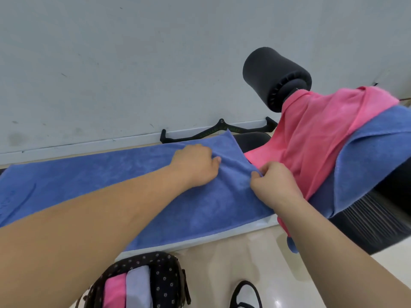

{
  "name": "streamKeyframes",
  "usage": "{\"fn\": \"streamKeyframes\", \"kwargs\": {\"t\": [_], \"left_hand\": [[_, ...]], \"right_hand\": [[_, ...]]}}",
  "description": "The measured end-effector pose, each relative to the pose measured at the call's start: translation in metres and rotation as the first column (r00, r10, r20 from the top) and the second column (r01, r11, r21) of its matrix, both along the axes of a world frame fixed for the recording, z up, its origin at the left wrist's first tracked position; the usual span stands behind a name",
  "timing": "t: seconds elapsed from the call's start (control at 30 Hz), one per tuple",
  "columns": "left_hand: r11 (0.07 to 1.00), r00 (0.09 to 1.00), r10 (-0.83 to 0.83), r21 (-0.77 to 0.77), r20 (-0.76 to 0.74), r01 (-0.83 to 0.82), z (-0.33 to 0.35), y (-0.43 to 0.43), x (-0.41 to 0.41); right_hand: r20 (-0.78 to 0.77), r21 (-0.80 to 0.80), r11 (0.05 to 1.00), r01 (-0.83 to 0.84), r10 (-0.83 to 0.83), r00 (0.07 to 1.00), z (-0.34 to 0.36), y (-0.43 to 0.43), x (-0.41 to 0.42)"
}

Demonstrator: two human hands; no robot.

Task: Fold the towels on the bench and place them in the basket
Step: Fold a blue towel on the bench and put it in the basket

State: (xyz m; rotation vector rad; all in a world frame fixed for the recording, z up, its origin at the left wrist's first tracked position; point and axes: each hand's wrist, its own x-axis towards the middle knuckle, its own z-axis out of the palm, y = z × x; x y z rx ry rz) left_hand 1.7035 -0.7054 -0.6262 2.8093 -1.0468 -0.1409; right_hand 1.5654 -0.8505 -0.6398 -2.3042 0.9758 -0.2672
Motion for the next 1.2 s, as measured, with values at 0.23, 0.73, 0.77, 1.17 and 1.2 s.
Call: {"fn": "streamKeyframes", "kwargs": {"t": [0.23,0.73,0.77,1.17,1.2], "left_hand": [[0.957,0.989,0.09,-0.266,-0.117,-0.119,0.017,-0.084,0.034],[0.861,0.812,0.013,-0.407,-0.584,-0.306,0.015,-0.141,0.031],[0.821,0.781,-0.026,-0.459,-0.624,-0.339,0.017,-0.141,0.029],[0.615,0.786,0.035,-0.607,-0.617,-0.503,0.077,-0.013,0.052],[0.601,0.786,0.063,-0.605,-0.615,-0.522,0.081,0.007,0.056]], "right_hand": [[-0.074,0.046,0.996,-0.076,0.079,0.994,-0.003,0.002,0.0],[-0.209,0.018,0.989,-0.145,0.145,0.967,0.001,-0.017,-0.015],[-0.22,-0.008,0.991,-0.135,0.13,0.967,0.004,-0.018,-0.018],[0.237,0.271,0.902,-0.335,0.275,0.932,0.069,0.076,-0.013],[0.237,0.319,0.875,-0.363,0.298,0.925,0.07,0.092,-0.006]]}}
